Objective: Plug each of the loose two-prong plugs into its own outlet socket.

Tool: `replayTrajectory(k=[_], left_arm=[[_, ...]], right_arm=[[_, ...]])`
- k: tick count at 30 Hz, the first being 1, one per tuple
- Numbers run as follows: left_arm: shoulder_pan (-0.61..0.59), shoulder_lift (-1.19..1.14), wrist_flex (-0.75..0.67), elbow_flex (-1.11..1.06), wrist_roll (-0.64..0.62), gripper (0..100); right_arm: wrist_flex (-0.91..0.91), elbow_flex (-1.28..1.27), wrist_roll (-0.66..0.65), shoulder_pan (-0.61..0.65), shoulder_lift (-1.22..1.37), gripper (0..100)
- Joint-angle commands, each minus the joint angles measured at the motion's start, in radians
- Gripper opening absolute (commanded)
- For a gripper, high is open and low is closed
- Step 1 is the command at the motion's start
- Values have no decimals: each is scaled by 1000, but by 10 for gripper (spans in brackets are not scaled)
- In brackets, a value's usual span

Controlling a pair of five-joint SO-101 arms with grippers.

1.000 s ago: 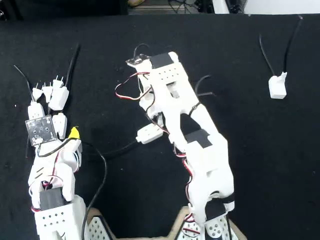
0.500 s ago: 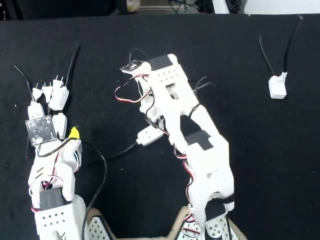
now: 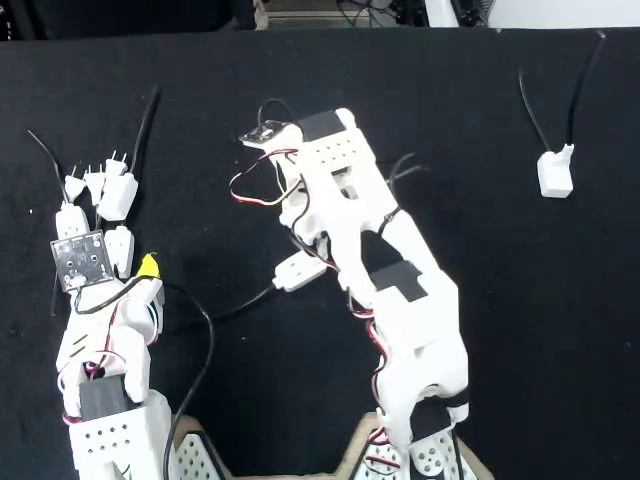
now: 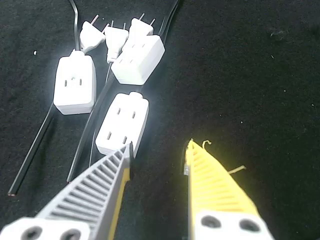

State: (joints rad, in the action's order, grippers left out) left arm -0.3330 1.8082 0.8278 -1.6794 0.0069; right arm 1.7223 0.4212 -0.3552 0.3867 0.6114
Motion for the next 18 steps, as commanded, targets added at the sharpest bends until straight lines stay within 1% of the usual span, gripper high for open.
replayTrajectory(k=[1,9,11,15,18], left_arm=[[-7,-3,3,-21,-14,184],[-8,-3,3,-21,-14,184],[-8,-2,11,-21,-14,184],[-8,6,28,-21,-12,184],[-7,6,28,-21,-12,184]], right_arm=[[-14,-16,-11,28,-19,11],[-52,-16,-37,26,-27,11],[-43,-4,-35,26,-30,11],[37,25,-35,21,-84,11],[38,5,-35,20,-148,11]])
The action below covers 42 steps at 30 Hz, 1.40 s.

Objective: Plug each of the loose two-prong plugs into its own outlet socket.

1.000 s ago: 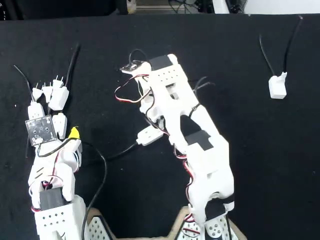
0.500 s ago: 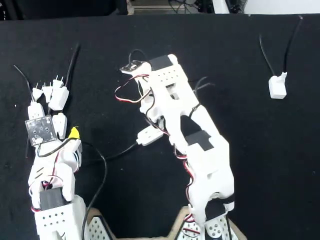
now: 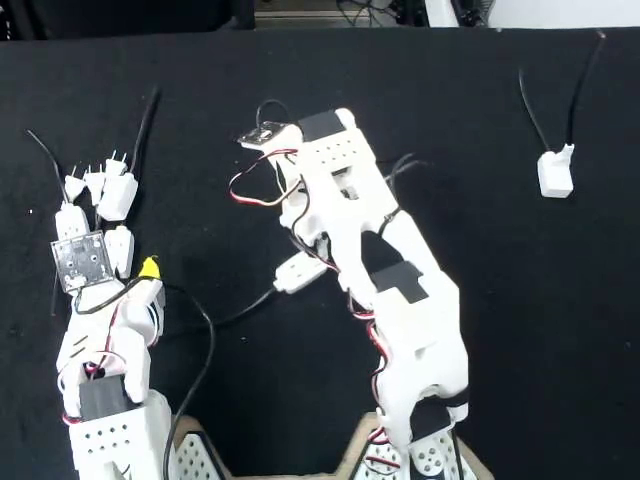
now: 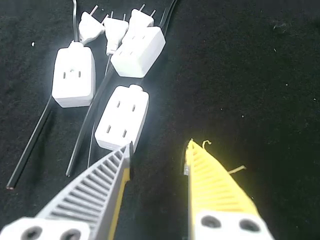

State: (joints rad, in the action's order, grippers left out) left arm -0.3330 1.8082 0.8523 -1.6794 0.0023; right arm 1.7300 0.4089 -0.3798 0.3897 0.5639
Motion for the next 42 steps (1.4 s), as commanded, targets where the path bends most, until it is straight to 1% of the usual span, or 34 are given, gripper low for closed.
replayTrajectory(k=[1,10,15,17,20,23,26,31,36,42], left_arm=[[-7,6,3,-21,-8,184],[-7,6,3,-21,-8,184],[-7,6,3,-21,-8,184],[-7,6,3,-21,-8,184],[-7,6,3,-21,-8,184],[-7,6,3,-21,-8,184],[-8,6,5,-21,-8,184],[-8,6,5,-21,-8,184],[-8,6,5,-21,-8,184],[-8,6,5,-21,-8,184]], right_arm=[[31,8,-11,20,-119,11],[28,-84,-14,34,-191,11],[-43,-130,-12,38,-191,11],[-69,-134,-11,63,-191,11],[-87,-134,63,107,-189,11],[-86,-128,94,132,-166,11],[-84,-122,94,124,-130,11],[-83,-84,94,72,-79,11],[-84,-68,98,71,-53,11],[-83,-30,189,69,-50,11]])
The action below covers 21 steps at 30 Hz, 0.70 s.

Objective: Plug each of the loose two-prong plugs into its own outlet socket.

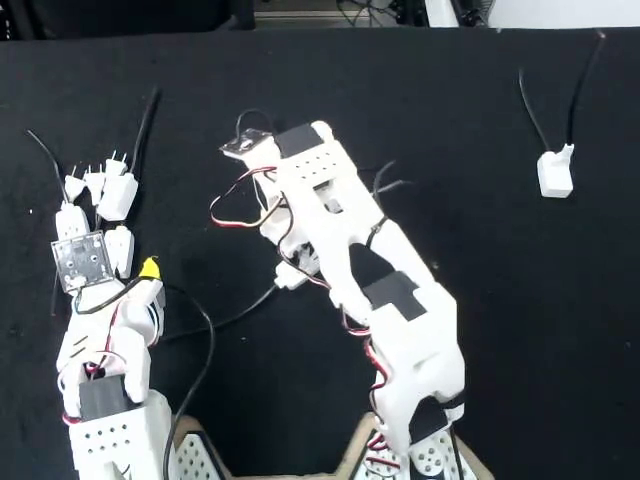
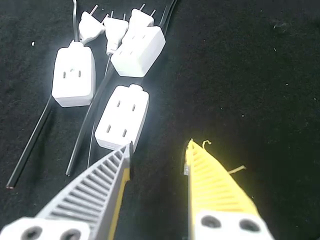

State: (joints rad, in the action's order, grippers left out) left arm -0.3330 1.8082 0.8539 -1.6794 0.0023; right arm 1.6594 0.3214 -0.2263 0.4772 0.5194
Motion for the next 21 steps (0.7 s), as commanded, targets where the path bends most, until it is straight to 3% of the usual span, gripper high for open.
replayTrajectory(k=[1,21], left_arm=[[-8,6,3,-21,-8,184],[-8,6,3,-21,-8,184]], right_arm=[[-12,58,38,-17,-5,11],[-55,1,31,32,22,11]])
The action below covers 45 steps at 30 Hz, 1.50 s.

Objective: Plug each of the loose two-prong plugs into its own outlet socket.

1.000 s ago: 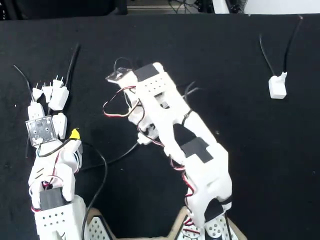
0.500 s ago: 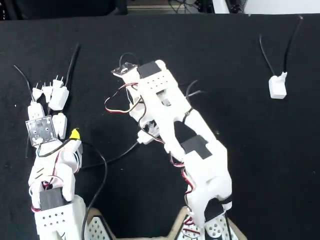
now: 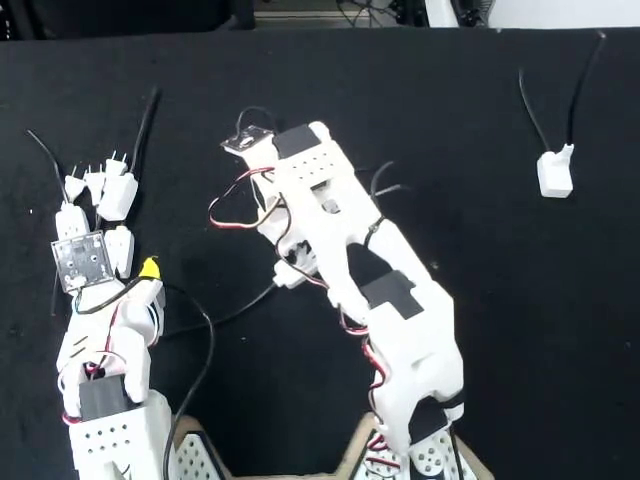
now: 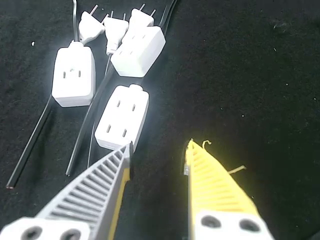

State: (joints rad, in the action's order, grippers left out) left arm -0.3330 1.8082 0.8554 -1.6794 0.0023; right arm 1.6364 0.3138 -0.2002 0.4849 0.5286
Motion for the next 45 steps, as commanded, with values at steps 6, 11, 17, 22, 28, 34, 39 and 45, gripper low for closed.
replayTrajectory(k=[6,11,17,22,28,34,39,45], left_arm=[[-8,6,2,-21,-8,184],[-8,6,2,-21,-8,184],[-8,6,2,-21,-8,184],[-8,6,2,-21,-8,184],[-8,6,2,-21,-8,184],[-8,6,3,-21,-8,184],[-8,6,2,-21,-8,184],[-8,6,0,-21,-8,184]], right_arm=[[-35,8,5,26,111,11],[-52,8,6,26,104,11],[-46,4,5,25,41,11],[-18,2,5,25,-5,11],[-71,-47,6,25,4,11],[-269,-216,8,26,-10,11],[-419,-424,12,28,-131,11],[-526,-641,12,51,-275,11]])
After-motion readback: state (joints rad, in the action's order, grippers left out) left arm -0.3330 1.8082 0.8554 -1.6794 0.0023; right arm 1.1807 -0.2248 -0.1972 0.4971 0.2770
